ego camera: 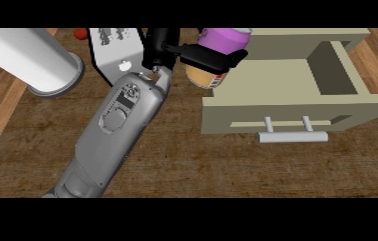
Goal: Pick up the can, place it into the drawer and close the drawer
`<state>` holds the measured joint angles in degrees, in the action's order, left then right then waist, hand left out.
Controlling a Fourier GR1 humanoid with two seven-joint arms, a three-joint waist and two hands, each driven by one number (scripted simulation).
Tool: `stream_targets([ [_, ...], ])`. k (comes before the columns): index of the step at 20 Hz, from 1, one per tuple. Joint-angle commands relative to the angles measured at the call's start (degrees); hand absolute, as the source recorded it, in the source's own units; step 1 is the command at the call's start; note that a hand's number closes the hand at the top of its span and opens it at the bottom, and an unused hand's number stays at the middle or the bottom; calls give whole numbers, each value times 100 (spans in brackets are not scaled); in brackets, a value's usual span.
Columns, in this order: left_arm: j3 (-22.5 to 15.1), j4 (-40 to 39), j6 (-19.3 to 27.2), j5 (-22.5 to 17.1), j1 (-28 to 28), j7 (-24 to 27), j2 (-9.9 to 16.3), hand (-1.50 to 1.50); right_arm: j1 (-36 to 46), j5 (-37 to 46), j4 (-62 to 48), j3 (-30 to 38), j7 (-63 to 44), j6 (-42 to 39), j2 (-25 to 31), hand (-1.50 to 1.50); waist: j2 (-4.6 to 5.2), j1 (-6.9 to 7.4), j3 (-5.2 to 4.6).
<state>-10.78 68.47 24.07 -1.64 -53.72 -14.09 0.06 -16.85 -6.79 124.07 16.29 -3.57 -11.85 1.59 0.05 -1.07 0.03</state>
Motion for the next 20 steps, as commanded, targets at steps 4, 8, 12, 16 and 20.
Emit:
stream_targets([
  [4, 96, -1067, 186, -286, -1349, -177, -5, 150, 6, -45, 250, 2, -359, -38, 58, -150, 9, -16, -1],
  [8, -173, -1827, 702, -633, -2121, -182, -5, 150, 365, -154, -26, 74, -370, -11, 146, -150, 24, -88, 3],
  [12, -411, -2387, 681, -1016, -2134, 317, -6, 150, 339, 60, -56, -53, -170, -10, 22, -150, 33, -107, 3],
  [16, -588, -2820, 773, -1093, -2562, 260, -6, 150, 111, 6, -11, -75, -195, -80, -70, -150, 30, -129, 4],
  [20, -673, -3486, 845, -1568, -3011, 494, -6, 150, 621, 160, -188, -76, -332, 12, 140, -150, 74, -242, 7],
])
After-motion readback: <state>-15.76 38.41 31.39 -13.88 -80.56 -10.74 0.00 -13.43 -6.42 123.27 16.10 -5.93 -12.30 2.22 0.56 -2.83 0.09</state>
